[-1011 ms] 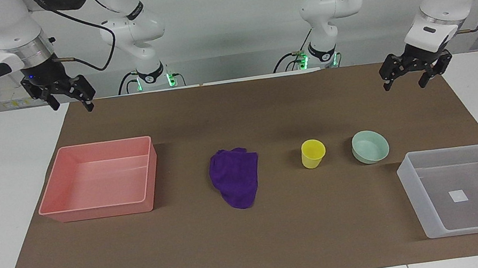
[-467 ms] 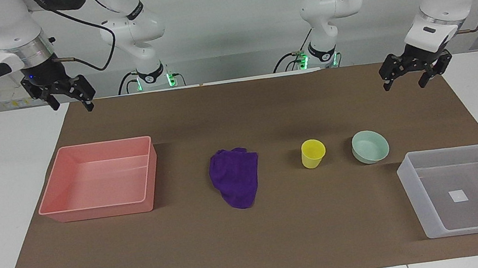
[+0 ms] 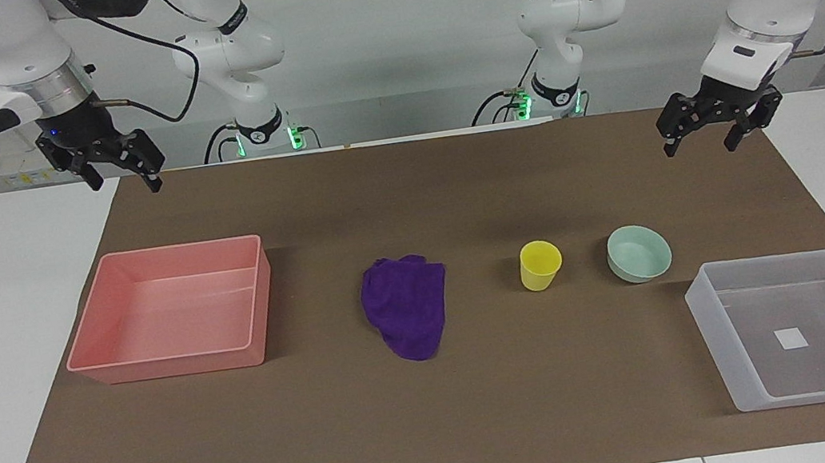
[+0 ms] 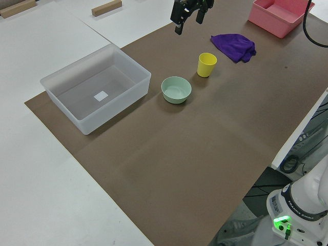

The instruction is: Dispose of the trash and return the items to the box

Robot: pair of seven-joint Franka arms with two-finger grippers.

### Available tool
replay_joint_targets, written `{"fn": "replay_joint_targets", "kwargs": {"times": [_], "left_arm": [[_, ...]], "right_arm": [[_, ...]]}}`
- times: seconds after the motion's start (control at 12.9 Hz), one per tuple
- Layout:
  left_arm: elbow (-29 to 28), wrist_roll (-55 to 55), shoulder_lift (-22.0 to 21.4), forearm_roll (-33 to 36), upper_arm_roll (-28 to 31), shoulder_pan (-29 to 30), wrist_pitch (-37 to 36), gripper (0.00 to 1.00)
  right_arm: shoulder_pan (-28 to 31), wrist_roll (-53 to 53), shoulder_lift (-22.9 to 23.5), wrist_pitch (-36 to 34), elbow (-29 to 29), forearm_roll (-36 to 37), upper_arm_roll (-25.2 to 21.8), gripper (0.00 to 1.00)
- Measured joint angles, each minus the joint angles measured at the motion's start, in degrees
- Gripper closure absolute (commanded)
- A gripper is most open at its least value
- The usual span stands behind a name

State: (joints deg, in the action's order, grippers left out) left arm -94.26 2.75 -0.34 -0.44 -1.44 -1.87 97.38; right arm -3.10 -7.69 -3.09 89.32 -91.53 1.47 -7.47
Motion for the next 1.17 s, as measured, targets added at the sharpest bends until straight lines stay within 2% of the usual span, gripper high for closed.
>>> {"fn": "replay_joint_targets", "kwargs": {"times": [0.23,0.47,0.93,1.17], "left_arm": [[-2.53,0.0,0.01,0.0,0.3,0.18,4.0,0.0],[-8.96,0.0,0.08,0.02,0.31,0.19,11.04,0.0],[-24.0,0.0,0.98,0.04,0.32,0.84,29.93,0.0],[-28.2,0.12,3.12,0.04,0.35,2.27,38.02,0.0]], "right_arm": [[0.0,0.0,0.0,0.0,-0.01,0.0,0.0,0.0],[0.0,0.0,0.0,0.0,-0.01,0.0,0.0,0.0],[0.0,0.0,0.0,0.0,-0.01,0.0,0.0,0.0],[-0.11,0.0,0.0,0.0,-0.01,0.0,0.01,0.0]]}}
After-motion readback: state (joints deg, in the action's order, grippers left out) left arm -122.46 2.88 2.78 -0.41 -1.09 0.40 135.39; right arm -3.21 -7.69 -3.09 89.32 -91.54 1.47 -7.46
